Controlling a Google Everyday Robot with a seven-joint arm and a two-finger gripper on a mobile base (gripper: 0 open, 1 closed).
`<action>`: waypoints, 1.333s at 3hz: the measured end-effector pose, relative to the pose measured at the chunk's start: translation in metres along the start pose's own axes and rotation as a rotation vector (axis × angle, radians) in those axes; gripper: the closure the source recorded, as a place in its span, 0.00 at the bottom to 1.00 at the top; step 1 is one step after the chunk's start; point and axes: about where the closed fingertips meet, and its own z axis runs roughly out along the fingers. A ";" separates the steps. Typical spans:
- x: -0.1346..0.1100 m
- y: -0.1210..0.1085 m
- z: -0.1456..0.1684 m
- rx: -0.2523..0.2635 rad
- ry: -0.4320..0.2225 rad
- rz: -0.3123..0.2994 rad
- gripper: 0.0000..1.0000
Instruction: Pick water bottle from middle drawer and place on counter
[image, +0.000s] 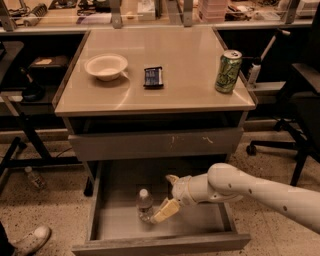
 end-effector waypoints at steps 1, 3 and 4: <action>0.001 0.000 0.001 -0.002 -0.001 0.002 0.00; -0.002 0.011 0.018 -0.012 -0.009 -0.022 0.00; -0.014 0.013 0.033 -0.018 -0.040 -0.050 0.00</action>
Offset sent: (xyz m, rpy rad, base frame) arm -0.0078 0.0047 -0.0102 -0.0366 0.0193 0.0196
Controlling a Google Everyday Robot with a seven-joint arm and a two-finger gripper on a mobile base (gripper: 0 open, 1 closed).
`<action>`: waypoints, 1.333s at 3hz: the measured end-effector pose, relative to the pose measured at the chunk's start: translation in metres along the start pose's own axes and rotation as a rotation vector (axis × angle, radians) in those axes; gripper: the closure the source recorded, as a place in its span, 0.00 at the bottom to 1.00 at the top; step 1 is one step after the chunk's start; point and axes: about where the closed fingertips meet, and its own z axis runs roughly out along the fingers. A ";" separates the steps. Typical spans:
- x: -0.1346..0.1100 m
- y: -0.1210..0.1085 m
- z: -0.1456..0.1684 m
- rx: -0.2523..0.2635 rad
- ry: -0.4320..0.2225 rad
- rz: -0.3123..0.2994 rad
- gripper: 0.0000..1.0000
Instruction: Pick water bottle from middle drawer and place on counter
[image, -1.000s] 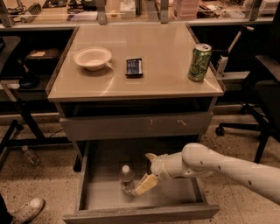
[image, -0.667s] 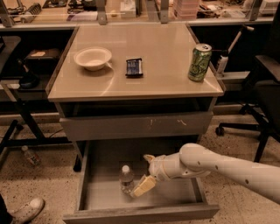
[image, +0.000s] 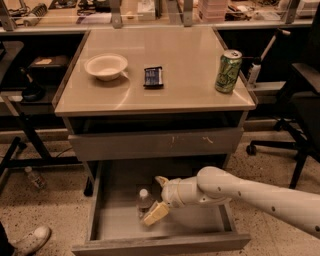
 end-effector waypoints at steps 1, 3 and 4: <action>-0.007 0.001 0.014 -0.014 -0.027 -0.020 0.00; -0.012 0.010 0.032 -0.053 -0.055 -0.029 0.00; -0.013 0.010 0.033 -0.054 -0.056 -0.029 0.18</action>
Offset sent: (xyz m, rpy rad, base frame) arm -0.0008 0.0377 -0.0053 0.0596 -0.0278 0.0501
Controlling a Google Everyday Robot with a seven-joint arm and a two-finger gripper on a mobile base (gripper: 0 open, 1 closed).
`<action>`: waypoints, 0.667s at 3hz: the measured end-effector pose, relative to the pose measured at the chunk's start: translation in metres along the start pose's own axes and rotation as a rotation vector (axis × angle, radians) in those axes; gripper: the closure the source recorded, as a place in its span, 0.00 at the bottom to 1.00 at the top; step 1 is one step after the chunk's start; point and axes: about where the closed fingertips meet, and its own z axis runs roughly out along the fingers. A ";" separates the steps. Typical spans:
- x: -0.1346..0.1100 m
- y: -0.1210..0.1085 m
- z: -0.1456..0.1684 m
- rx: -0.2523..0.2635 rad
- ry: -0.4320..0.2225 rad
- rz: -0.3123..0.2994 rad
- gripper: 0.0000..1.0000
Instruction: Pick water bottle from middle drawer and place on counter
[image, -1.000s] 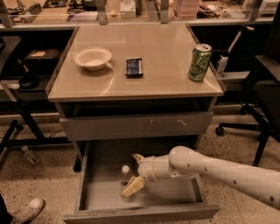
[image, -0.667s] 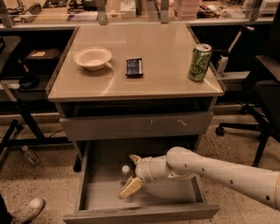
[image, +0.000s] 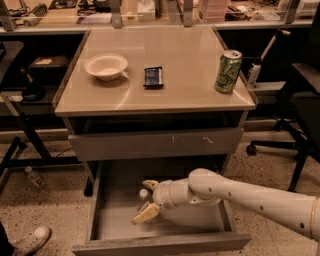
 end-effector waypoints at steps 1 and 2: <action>0.000 0.000 0.000 0.000 0.000 0.000 0.41; 0.000 0.000 0.000 0.000 0.000 0.000 0.63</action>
Offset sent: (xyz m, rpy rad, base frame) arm 0.0000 0.0000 0.0000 0.0000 0.0000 0.0000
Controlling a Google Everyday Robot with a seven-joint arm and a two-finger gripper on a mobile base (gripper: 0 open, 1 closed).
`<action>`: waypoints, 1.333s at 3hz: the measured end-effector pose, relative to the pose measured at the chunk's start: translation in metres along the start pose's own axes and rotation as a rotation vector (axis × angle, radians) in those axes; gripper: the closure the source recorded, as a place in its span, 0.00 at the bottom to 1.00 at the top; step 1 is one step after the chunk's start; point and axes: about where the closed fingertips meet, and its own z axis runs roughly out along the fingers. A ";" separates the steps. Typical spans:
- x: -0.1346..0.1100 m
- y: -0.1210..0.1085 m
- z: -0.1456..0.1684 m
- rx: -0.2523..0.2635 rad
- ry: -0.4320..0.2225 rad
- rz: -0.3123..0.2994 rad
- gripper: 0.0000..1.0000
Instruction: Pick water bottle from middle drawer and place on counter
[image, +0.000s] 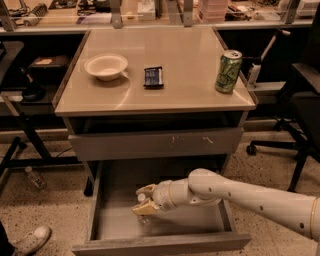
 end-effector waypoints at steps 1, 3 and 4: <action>0.000 0.000 0.000 0.000 0.000 0.000 0.87; -0.064 0.008 -0.028 0.038 -0.024 0.049 1.00; -0.101 0.004 -0.061 0.090 -0.003 0.083 1.00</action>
Offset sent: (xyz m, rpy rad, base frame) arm 0.0055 0.0110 0.0644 0.0543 -0.0071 -0.0649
